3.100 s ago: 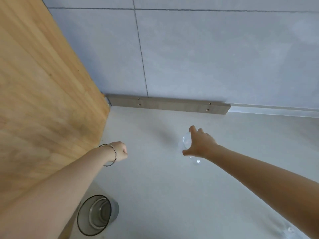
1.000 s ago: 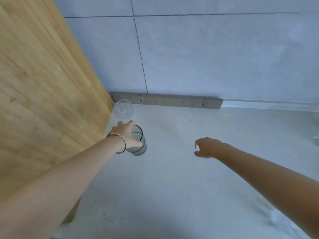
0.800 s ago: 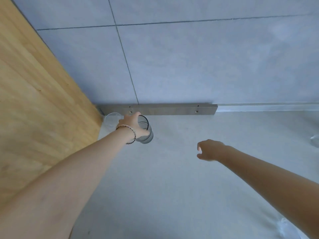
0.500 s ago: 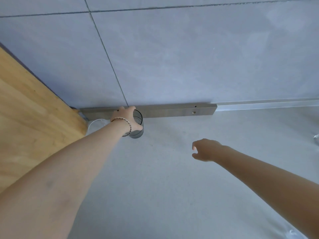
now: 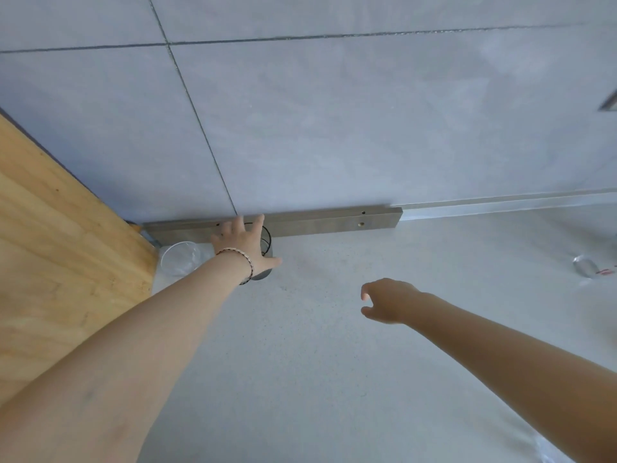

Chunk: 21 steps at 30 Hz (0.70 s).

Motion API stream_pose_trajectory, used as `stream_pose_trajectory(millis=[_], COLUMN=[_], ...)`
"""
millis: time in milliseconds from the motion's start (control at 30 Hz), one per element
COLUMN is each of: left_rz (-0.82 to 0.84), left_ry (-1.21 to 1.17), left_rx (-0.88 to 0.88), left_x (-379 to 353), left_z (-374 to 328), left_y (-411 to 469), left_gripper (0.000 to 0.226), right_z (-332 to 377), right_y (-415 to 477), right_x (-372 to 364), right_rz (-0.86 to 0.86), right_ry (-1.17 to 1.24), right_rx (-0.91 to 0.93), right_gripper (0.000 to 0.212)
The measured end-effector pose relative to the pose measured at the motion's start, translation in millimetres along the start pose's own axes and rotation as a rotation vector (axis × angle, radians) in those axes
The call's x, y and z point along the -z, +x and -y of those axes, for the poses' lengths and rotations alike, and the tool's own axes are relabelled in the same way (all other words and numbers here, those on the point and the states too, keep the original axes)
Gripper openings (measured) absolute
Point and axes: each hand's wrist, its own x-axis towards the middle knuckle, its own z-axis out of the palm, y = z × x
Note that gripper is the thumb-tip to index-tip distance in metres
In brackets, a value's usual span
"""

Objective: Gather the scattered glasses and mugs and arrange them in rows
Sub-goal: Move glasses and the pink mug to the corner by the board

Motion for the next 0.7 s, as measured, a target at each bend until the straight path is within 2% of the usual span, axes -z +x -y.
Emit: stream_pose_trajectory(millis=[67, 133, 233, 333, 400, 500, 700], left_rz=[-0.117, -0.169, -0.032, 0.182, 0.237, 0.27, 0.326], left_ry=[0.103, 0.075, -0.001, 0.026, 0.055, -0.009, -0.136], left_rx=[-0.138, -0.279, -0.37, -0.352, -0.359, -0.342, -0.205], left_x=[-1.7, -6.6, -24.1, -45.2, -59.3, -78.5, -116.9], left_z=[-19.6, -47.2, -89.2, -125.8, -148.4, -178.9, -206.4], left_y=[-15.3, -33.2, -59.9, -86.6, -100.4, -116.5, -135.8], left_gripper=[0.075, 0.053, 0.029, 0.025, 0.021, 0.005, 0.034], right_z=[-9.4, -22.5, -50.1, -86.0, -114.0, -159.4, -224.2], right_y=[-17.7, -36.4, -62.6, -90.8, -109.3, -133.5, -168.0], right_x=[-4.9, -13.0, -26.5, -36.8, -43.6, -55.9, -93.5], right_rz=[-0.01, -0.009, -0.024, -0.055, -0.071, -0.109, -0.07], right_ry=[0.036, 0.069, 0.134, 0.196, 0.194, 0.163, 0.003], right_rx=[-0.04, -0.091, -0.162, -0.206, -0.221, -0.233, -0.218], right_gripper=[0.042, 0.042, 0.041, 0.04, 0.04, 0.043, 0.061])
